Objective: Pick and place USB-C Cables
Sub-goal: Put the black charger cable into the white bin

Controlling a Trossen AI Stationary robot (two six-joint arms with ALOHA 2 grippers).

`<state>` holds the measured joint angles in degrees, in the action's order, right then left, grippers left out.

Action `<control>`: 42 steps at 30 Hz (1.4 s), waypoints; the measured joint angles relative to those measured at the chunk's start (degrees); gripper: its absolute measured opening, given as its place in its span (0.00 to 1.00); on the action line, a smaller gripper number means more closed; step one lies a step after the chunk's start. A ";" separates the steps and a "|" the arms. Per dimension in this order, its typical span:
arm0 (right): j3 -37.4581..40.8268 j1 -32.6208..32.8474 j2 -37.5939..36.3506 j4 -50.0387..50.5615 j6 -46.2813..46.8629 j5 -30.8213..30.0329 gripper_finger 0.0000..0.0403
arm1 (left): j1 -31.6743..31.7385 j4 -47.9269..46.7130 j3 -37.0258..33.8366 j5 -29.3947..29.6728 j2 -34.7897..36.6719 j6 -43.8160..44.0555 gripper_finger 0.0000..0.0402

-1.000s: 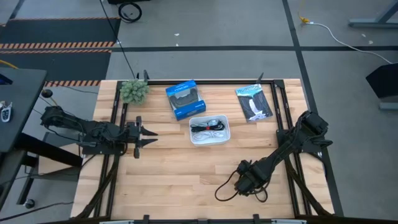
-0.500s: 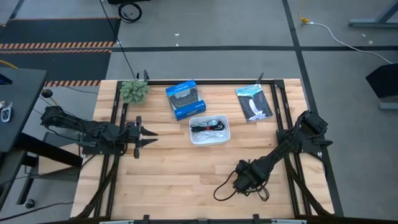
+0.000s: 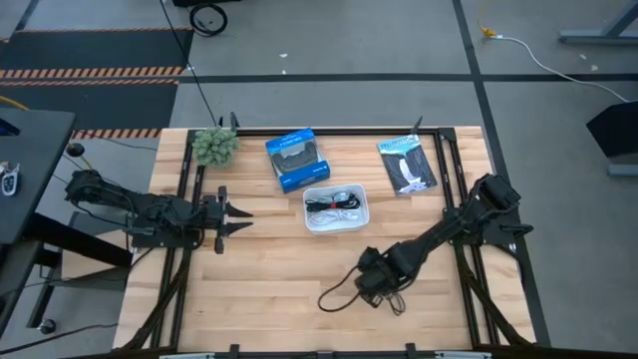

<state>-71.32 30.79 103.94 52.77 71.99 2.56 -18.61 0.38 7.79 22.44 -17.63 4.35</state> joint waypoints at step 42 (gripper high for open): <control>-23.95 -21.62 0.09 0.39 -69.45 0.36 0.32 | 0.00 0.24 0.02 -5.70 0.00 17.50 0.27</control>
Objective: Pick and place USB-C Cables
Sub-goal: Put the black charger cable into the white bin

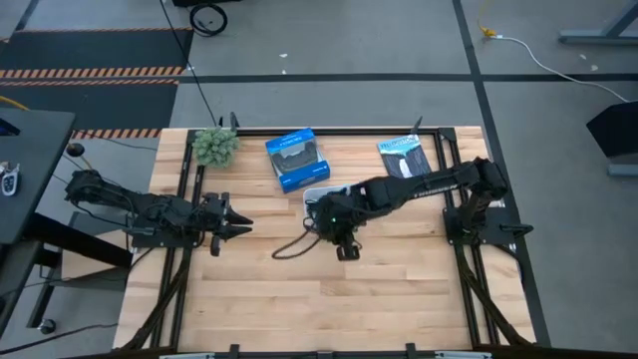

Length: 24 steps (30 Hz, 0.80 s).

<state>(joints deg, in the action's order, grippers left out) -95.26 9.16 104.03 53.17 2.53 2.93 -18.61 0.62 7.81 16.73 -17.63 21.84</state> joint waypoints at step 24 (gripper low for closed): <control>5.87 -11.39 -0.07 0.89 -23.76 -11.99 0.32 | 0.00 0.00 0.00 0.13 0.00 0.00 0.27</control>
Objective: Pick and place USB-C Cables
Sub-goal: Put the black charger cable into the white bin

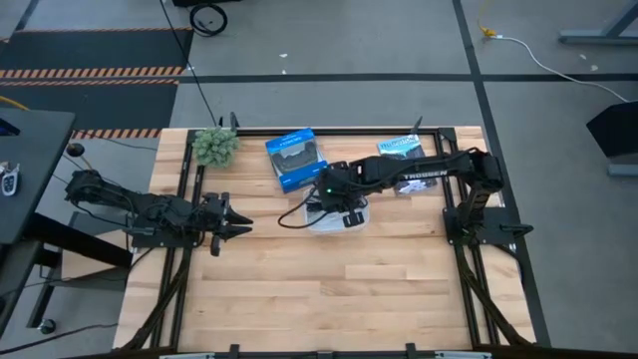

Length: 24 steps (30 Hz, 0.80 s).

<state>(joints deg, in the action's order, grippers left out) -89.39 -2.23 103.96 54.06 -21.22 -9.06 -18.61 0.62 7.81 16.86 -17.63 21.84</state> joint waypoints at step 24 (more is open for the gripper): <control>16.69 -0.33 0.00 -17.03 -0.40 2.60 0.32 | 0.00 0.01 0.00 0.00 0.00 -0.01 0.27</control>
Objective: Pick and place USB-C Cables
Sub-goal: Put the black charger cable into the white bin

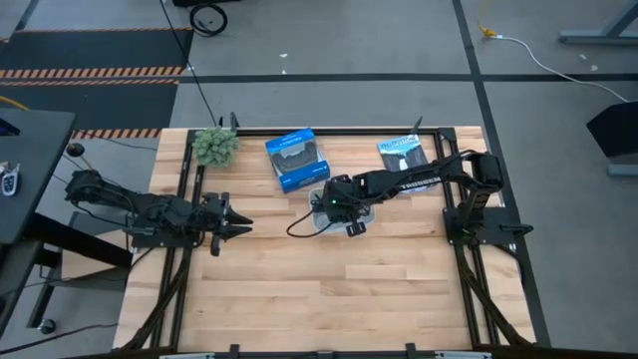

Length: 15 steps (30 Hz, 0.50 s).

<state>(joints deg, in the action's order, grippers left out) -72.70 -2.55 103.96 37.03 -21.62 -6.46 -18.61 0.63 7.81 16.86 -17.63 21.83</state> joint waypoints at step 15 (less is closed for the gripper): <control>5.04 -1.64 -0.13 -4.70 4.38 2.01 0.32 | 0.00 -0.01 0.00 0.00 0.00 -0.03 0.27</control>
<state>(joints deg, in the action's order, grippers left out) -67.66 -4.20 103.83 32.33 -17.24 -4.45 -18.61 0.62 7.81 16.86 -17.63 21.80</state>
